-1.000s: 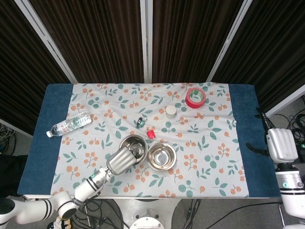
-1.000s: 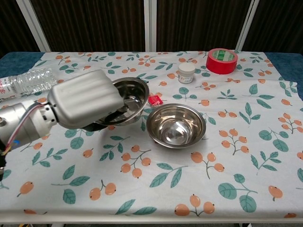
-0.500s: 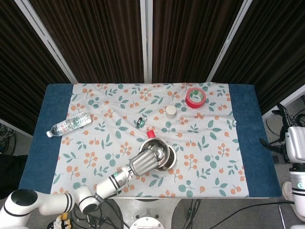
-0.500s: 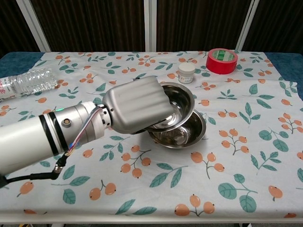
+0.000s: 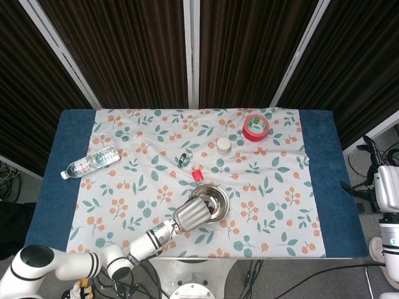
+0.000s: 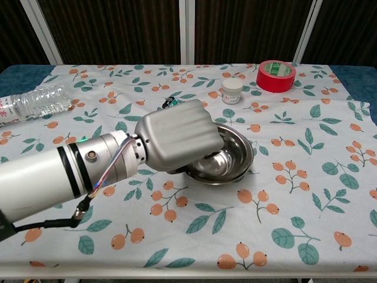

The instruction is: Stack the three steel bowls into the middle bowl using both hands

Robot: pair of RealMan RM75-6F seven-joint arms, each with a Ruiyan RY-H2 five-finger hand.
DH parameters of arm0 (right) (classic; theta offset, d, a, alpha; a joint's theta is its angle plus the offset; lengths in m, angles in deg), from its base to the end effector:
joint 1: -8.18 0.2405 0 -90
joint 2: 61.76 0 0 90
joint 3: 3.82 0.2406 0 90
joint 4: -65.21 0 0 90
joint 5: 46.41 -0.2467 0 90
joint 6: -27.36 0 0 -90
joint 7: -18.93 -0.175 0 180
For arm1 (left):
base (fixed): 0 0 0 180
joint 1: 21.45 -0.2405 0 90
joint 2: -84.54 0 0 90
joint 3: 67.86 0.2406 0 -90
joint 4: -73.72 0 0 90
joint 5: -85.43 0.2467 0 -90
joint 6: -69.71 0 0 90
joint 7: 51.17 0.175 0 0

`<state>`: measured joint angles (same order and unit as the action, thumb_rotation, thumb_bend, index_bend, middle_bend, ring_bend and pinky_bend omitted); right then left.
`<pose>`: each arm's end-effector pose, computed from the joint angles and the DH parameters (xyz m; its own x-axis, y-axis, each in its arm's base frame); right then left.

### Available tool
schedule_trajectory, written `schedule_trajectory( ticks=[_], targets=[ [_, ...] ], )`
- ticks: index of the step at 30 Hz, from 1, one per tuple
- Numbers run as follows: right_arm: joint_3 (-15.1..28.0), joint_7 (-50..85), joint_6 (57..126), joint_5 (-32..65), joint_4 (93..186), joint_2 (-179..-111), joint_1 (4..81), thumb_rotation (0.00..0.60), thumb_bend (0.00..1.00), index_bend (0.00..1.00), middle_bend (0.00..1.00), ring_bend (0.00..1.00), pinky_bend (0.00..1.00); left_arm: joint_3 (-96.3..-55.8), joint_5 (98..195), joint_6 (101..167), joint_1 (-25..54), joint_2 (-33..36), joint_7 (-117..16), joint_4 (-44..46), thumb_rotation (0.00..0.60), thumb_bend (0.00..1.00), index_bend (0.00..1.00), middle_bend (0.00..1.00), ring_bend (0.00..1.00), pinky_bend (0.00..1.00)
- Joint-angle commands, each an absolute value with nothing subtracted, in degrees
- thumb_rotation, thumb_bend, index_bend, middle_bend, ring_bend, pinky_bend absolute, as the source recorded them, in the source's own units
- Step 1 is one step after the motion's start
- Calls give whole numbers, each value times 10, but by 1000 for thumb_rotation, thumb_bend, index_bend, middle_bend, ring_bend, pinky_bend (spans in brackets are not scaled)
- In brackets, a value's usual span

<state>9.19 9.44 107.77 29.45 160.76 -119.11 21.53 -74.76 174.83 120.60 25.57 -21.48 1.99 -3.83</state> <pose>-0.2802 -0.2985 0.1817 0.2366 0.1564 0.9589 -0.9699 -0.0209 0.2427 -0.0178 0.2782 -0.1643 0.7697 -0.3128 0.5566 0.1508 -0.7580 -0.6346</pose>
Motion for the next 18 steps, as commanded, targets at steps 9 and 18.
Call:
schedule_trajectory(
  ticks=[9, 18],
  targets=[
    [91, 99, 1074, 295, 1612, -1188, 213, 600, 51, 40, 227, 741, 753, -748, 1701, 1258, 216, -130, 73, -110, 600, 178, 298, 507, 879, 951],
    [60, 159, 1095, 356, 1558, -1243, 215, 600, 65, 49, 233, 570, 547, -723, 1632, 1395, 76, -24, -92, -144, 600, 149, 267, 269, 374, 539]
  ],
)
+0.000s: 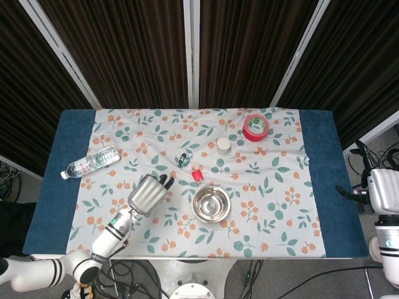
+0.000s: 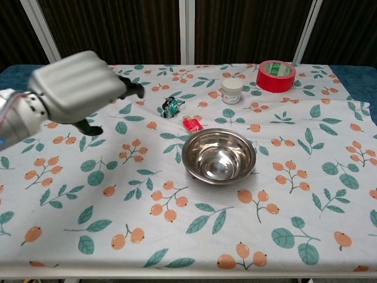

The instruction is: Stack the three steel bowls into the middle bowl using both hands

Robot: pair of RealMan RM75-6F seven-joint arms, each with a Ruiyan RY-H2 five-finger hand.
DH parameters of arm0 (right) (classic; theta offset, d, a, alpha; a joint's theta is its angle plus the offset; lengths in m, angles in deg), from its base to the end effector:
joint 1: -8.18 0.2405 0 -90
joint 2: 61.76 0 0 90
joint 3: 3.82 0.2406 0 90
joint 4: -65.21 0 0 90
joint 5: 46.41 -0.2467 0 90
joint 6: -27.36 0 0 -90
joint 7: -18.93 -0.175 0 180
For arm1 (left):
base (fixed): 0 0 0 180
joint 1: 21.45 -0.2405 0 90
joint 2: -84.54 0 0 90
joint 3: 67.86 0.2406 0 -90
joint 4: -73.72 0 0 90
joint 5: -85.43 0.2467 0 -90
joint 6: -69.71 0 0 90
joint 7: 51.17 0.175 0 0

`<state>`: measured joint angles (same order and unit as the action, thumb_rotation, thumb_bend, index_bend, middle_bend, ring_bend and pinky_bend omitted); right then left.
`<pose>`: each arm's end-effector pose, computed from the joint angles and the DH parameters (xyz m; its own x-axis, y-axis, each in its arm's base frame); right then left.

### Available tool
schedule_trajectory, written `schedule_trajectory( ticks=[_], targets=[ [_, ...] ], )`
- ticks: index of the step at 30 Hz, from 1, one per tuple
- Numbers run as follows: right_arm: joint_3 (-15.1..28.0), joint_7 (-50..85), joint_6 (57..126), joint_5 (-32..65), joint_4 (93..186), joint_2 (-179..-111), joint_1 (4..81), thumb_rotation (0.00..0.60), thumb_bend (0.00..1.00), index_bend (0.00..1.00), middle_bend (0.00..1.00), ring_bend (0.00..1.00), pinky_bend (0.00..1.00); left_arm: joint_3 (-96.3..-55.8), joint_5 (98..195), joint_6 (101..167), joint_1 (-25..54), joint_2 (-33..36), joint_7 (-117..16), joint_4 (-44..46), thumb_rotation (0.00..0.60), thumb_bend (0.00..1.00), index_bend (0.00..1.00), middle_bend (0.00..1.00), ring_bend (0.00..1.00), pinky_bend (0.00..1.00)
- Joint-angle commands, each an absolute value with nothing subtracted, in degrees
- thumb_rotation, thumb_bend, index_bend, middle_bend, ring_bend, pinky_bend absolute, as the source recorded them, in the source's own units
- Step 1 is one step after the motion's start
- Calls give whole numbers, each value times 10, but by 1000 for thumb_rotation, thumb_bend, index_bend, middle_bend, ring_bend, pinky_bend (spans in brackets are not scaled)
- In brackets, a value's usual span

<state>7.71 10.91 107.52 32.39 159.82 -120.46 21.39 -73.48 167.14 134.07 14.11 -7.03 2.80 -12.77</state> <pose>-0.2797 -0.2930 0.1671 0.2706 0.1206 0.9551 -0.9591 -0.0521 0.2783 -0.1148 0.3116 -0.0707 0.8204 -0.1938 0.5379 0.3870 -0.5043 -0.7720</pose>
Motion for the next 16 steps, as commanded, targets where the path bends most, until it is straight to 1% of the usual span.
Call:
schedule_trajectory(
  ticks=[1, 2, 3, 4, 6, 9, 16],
  targets=[
    [51, 187, 1100, 369, 1536, -1264, 216, 600, 70, 61, 227, 416, 364, -719, 1626, 1407, 59, -13, -130, -147, 600, 137, 247, 214, 273, 441],
    [43, 201, 1100, 376, 1523, -1277, 216, 600, 70, 67, 217, 323, 264, -714, 1626, 1415, 48, -5, -155, -148, 600, 122, 229, 170, 202, 366],
    [37, 206, 1097, 380, 1513, -1288, 216, 600, 71, 72, 194, 205, 148, -710, 1630, 1427, 37, 1, -180, -146, 600, 109, 217, 144, 166, 322],
    [32, 207, 1094, 382, 1506, -1298, 216, 600, 71, 73, 168, 130, 75, -708, 1636, 1440, 27, 4, -206, -141, 600, 95, 208, 124, 140, 288],
    [24, 209, 1088, 383, 1493, -1315, 214, 600, 71, 73, 132, 66, 11, -702, 1657, 1475, 5, 9, -262, -119, 600, 77, 203, 113, 121, 255],
    [14, 216, 1083, 385, 1479, -1330, 212, 600, 71, 74, 105, 23, 0, -694, 1688, 1524, -20, 9, -319, -72, 600, 69, 203, 113, 118, 239],
    [3, 229, 1082, 396, 1477, -1346, 209, 600, 71, 74, 91, 0, 0, -682, 1704, 1557, -55, 24, -375, -40, 600, 69, 203, 117, 118, 233]
  ],
)
